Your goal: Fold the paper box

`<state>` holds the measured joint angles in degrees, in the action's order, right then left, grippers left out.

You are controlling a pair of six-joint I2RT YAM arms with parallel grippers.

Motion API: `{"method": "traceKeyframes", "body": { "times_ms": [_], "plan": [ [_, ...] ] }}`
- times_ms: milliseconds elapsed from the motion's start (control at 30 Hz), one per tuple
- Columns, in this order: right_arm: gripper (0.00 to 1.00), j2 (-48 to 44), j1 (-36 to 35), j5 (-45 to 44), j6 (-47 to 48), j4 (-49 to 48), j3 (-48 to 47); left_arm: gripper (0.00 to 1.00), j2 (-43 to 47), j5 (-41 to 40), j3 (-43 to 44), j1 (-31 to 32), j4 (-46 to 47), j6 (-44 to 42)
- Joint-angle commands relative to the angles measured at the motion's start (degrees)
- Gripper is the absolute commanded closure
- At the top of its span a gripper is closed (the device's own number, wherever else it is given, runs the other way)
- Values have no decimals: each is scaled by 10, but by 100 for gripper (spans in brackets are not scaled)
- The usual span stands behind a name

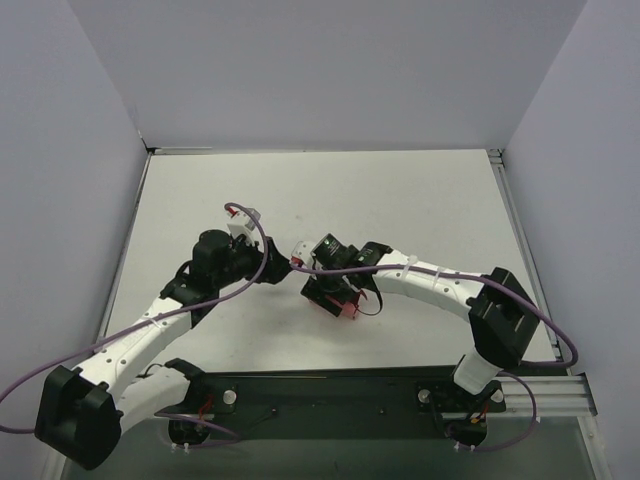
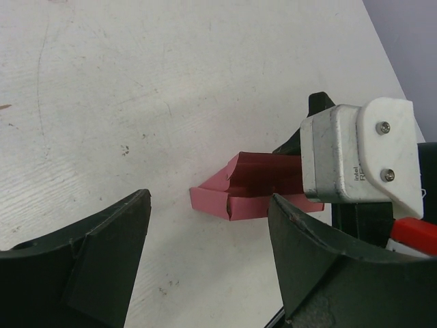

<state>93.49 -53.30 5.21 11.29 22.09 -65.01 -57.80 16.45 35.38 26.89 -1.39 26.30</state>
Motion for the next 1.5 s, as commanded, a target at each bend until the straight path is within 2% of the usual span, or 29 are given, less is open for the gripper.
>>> {"method": "traceKeyframes", "body": {
  "times_ms": [0, 167, 233, 267, 367, 433, 1067, 1467],
  "plan": [
    [34, -41, -9, -36, -11, -12, 26, 21, -3, -19, -8, 17, 63, -8],
    [53, -55, -10, -38, -20, -33, 51, 22, -6, -8, -29, 42, 119, -33],
    [56, -63, -10, -34, -21, -43, 61, 25, -7, -12, -35, 54, 137, -56],
    [62, -66, -10, -30, -21, -47, 63, 25, -9, -12, -40, 68, 145, -63],
    [70, -71, -9, -23, -19, -55, 68, 28, -13, -12, -66, 85, 185, -85],
    [72, -74, -9, -13, -18, -58, 72, 32, -17, -8, -87, 92, 219, -88],
    [74, -80, -7, 9, -19, -71, 81, 53, -93, -40, -101, 119, 328, -123],
    [74, -80, -3, 15, -20, -71, 82, 54, -127, -28, -110, 119, 361, -116]
  ]
}}
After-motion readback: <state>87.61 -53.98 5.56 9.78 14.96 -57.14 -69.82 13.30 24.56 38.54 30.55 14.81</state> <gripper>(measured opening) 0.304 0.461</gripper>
